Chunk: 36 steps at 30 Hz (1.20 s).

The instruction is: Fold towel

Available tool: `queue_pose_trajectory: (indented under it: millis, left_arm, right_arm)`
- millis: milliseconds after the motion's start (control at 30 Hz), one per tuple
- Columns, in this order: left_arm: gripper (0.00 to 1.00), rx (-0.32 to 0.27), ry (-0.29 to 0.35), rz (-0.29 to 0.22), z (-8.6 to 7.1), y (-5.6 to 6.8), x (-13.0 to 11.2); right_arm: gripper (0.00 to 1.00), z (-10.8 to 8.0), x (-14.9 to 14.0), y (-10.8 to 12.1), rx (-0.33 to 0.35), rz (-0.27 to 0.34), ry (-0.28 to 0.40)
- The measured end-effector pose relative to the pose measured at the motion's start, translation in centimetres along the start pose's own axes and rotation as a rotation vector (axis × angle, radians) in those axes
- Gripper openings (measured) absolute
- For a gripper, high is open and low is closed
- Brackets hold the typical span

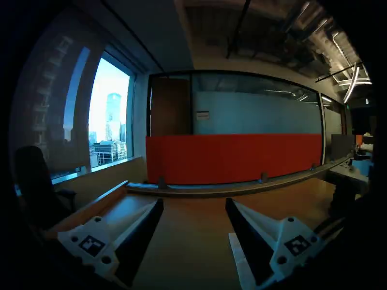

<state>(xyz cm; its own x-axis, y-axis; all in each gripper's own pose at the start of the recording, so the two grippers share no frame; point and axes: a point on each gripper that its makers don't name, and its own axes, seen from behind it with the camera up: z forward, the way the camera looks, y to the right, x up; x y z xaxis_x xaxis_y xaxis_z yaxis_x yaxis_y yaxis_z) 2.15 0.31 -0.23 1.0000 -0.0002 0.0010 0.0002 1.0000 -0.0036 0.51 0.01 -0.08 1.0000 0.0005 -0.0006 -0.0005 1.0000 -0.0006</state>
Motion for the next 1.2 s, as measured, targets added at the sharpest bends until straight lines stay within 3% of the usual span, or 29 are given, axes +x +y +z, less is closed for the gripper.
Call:
queue_pose_trajectory:
  millis: [333,567,767,967,1200]
  left_arm:
    - [0.95,-0.027,-0.018,0.004,-0.8,1.4,3.8]
    - [0.95,-0.073,-0.055,0.026,-1.0,2.7,4.1]
    - [0.95,-0.144,-0.099,0.043,-1.1,4.3,3.5]
    - [0.95,-0.251,-0.155,0.048,-1.5,6.4,2.4]
    - [0.95,-0.324,-0.211,0.062,-1.6,7.0,0.8]
  right_arm:
    - [1.0,-1.3,4.1,1.2,-0.023,0.006,0.005]
    - [1.0,-1.4,4.5,1.3,0.007,-0.005,-0.025]
    - [1.0,-1.2,3.8,-0.7,0.105,-0.057,-0.074]
    - [1.0,-1.4,3.2,-3.9,0.248,-0.103,-0.121]
    - [1.0,-1.4,2.1,-5.7,0.342,-0.149,-0.179]
